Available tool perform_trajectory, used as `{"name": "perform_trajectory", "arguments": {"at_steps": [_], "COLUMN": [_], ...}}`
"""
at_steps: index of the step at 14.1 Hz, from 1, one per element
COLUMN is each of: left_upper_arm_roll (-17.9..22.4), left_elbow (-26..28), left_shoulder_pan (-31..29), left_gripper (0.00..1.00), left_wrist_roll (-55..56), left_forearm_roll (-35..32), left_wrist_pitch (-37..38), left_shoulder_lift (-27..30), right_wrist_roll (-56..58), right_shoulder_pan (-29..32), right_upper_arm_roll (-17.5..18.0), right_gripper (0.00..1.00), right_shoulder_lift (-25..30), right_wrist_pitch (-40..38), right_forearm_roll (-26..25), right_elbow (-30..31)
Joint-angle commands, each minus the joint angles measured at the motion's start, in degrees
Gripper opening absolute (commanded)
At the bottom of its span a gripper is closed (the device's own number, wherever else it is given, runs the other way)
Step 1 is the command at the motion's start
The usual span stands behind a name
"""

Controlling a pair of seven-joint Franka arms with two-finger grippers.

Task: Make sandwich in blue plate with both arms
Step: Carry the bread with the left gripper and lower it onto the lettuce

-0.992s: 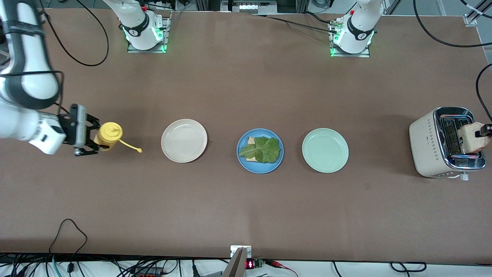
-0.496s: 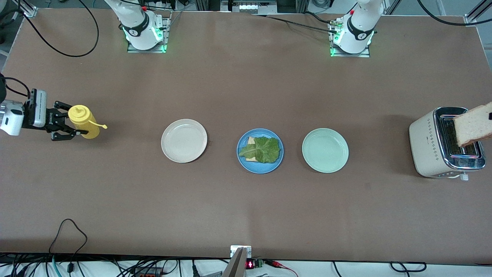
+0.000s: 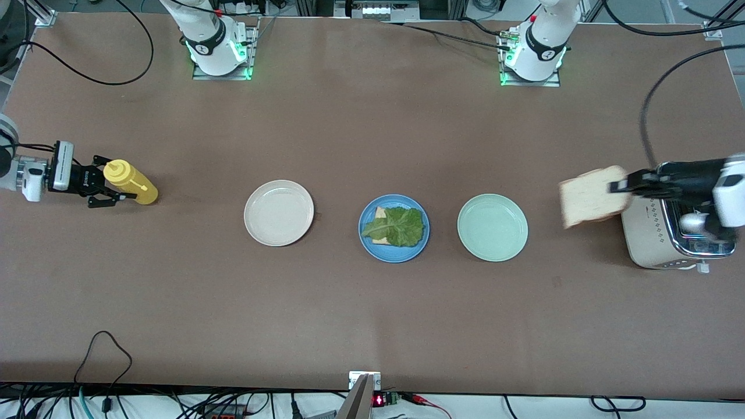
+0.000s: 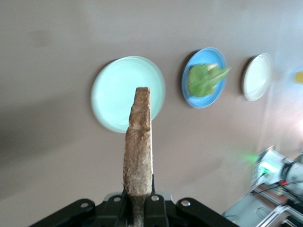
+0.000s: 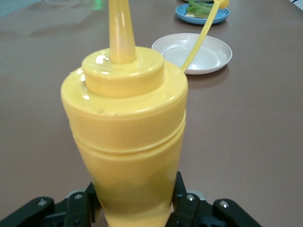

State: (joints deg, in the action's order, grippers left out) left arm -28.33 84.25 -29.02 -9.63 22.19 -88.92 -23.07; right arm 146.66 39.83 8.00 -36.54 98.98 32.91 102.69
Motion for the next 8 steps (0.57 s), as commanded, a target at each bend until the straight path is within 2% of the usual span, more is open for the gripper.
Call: {"name": "perform_trajectory", "arguments": {"at_steps": [1,2,3,4,5,6,8], "left_upper_arm_roll": [-8.03,-11.19,-13.74,-15.33,-16.04,-16.05,-16.05], "left_elbow": [8.54,11.35,13.55,14.79,15.50,15.59,15.59], "left_shoulder_pan": [-0.60,-0.34,0.19,1.32,3.34,6.05,10.19], "left_gripper": [0.01,0.01,0.01,0.01,0.01,0.01,0.01], "left_wrist_roll": [6.44,8.47,10.49,12.25,13.66,14.11,14.20], "left_forearm_roll": [4.43,5.05,5.23,5.23,5.76,6.98,10.31], "left_wrist_pitch": [-12.28,-18.08,-23.44,-27.76,-32.41,-36.46,-43.33], "left_shoulder_lift": [1.19,0.84,0.14,-1.09,-2.84,-4.60,-8.55], "right_wrist_roll": [-0.05,-0.06,-0.14,-0.32,-1.02,-1.11,-1.20], "right_shoulder_pan": [2.00,2.35,2.62,2.62,2.71,2.71,2.71], "right_upper_arm_roll": [1.58,1.58,1.49,1.58,1.58,1.58,1.58], "right_gripper": [0.00,0.00,0.04,0.35,0.82,1.00,1.00], "right_shoulder_lift": [-2.48,-2.92,-3.10,-3.18,-3.27,-3.36,-4.94], "right_wrist_pitch": [-2.48,-2.56,-2.48,-2.48,-2.56,-2.56,-4.58], "right_forearm_roll": [1.36,2.06,2.33,2.33,2.42,2.42,2.42], "right_elbow": [-2.93,-3.02,-3.02,-3.02,-3.02,-3.19,-5.73]}}
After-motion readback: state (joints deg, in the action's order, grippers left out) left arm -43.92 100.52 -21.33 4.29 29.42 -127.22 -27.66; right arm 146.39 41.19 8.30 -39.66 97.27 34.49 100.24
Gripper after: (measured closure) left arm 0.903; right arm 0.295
